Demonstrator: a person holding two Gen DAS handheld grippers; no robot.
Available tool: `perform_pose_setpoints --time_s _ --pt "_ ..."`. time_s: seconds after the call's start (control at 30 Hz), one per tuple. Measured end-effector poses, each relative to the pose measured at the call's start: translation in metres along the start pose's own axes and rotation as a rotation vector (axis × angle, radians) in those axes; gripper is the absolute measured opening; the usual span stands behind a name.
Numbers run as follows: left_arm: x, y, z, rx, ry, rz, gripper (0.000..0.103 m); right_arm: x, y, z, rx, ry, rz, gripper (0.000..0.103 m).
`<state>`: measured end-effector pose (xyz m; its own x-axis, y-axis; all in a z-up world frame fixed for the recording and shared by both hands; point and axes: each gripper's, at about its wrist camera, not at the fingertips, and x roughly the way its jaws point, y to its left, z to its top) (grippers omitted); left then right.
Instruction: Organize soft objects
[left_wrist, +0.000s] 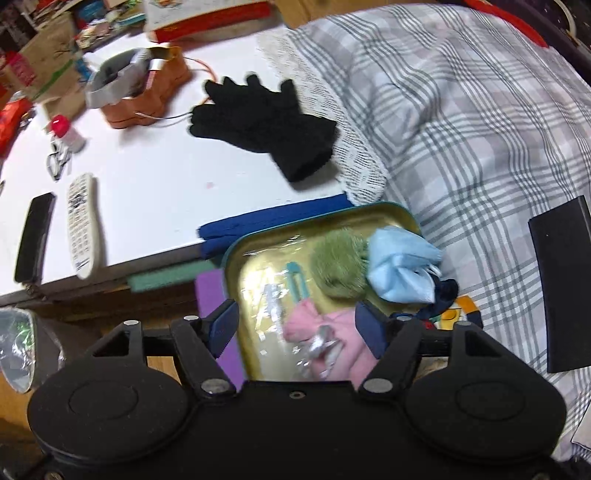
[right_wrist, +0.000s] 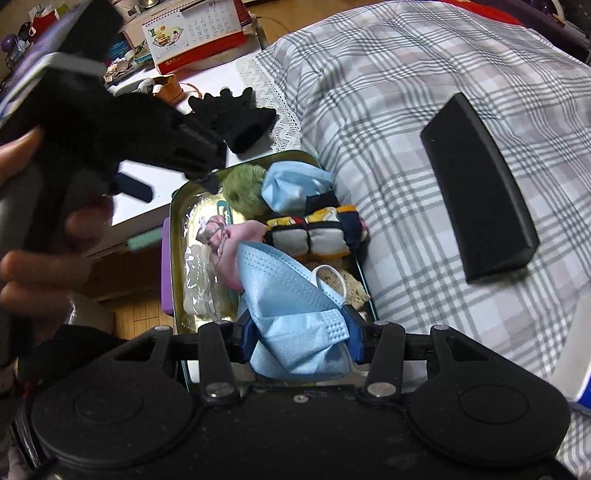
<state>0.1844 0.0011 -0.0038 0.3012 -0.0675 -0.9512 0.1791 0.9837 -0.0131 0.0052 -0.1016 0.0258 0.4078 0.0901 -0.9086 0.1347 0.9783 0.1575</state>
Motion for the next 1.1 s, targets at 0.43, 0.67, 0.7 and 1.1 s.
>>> perform_pose_setpoints --time_s 0.43,0.67,0.7,1.1 --pt "-0.052 0.024 -0.049 -0.063 -0.134 0.04 0.073 -0.006 0.013 -0.003 -0.04 -0.075 -0.01 0.071" --pt "-0.075 0.019 -0.08 -0.055 -0.187 0.03 0.078 -0.029 0.002 -0.027 -0.024 -0.109 -0.078 0.072" --pt "-0.077 0.018 -0.085 -0.057 -0.191 0.026 0.078 -0.032 0.0 -0.031 -0.017 -0.113 -0.089 0.072" --pt "-0.101 0.012 -0.147 -0.061 -0.246 0.015 0.079 -0.072 -0.018 -0.081 0.066 -0.179 -0.185 0.075"
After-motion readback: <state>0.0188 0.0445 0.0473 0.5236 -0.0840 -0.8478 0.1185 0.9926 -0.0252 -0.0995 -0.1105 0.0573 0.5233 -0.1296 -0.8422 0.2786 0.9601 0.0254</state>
